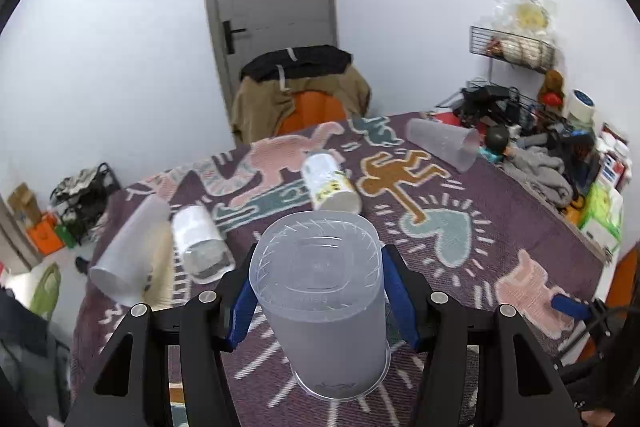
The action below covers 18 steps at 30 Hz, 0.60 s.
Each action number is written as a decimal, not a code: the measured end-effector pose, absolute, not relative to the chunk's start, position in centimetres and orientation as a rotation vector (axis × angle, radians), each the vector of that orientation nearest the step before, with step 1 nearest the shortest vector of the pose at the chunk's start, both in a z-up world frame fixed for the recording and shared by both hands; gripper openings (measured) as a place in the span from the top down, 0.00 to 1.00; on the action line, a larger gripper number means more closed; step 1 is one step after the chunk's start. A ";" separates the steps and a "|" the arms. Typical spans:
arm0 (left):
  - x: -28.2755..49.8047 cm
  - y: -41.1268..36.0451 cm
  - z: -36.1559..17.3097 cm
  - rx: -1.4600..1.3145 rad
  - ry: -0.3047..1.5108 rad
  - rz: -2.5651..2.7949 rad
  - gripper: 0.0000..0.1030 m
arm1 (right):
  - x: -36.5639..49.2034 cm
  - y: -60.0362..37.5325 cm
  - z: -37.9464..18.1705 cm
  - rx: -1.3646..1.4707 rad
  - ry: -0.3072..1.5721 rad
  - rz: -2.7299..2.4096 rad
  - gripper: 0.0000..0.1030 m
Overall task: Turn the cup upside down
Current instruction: 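Turn the frosted cup rim-down with the left gripper and lower it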
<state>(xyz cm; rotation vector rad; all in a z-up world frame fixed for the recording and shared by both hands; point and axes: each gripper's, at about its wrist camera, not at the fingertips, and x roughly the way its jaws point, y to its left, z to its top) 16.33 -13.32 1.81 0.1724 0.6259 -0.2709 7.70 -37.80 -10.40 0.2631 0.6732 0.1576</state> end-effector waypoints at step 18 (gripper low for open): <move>15.0 -14.6 0.1 0.305 0.597 -0.261 0.14 | 7.9 -37.8 -10.8 0.266 0.687 0.166 0.00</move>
